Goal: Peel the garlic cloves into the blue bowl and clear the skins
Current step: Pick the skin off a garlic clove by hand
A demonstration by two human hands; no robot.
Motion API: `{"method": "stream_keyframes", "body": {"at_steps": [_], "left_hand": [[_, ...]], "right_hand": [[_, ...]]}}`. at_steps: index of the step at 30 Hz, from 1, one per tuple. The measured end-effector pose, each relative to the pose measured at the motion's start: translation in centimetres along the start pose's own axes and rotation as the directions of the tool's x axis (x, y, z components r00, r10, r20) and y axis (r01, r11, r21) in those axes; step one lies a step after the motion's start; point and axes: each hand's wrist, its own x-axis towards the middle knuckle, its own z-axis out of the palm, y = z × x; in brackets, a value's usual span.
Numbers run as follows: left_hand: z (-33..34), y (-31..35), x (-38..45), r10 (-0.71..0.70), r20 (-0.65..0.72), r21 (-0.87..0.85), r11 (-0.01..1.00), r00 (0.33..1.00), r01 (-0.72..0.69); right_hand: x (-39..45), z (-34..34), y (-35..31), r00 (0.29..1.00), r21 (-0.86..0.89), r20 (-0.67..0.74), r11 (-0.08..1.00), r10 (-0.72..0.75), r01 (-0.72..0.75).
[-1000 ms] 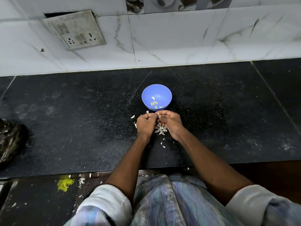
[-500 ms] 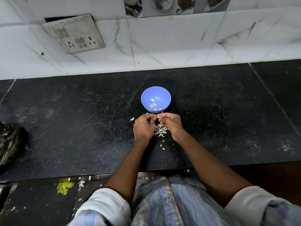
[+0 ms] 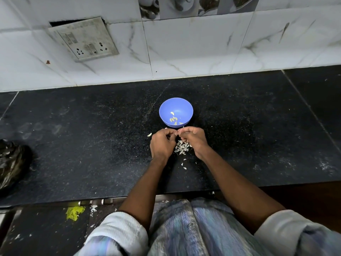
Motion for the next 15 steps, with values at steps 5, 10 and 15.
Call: {"method": "stream_keyframes", "body": {"at_steps": [5,10,15], "left_hand": [[0.15,-0.25,-0.13,-0.012,0.020,-0.125,0.992,1.000,0.015],[0.06,-0.34,-0.17,0.042,0.026,-0.140,0.989,0.999,-0.038],[-0.32,0.00,-0.60,0.123,-0.031,-0.034,0.992,0.992,-0.124]], "right_hand": [[0.17,-0.12,0.06,1.000,0.066,0.010,0.997,0.026,-0.026],[0.22,-0.08,0.04,0.998,0.110,0.000,0.992,0.057,-0.057],[0.01,0.20,-0.67,0.998,0.099,-0.007,0.993,0.059,-0.058]]}}
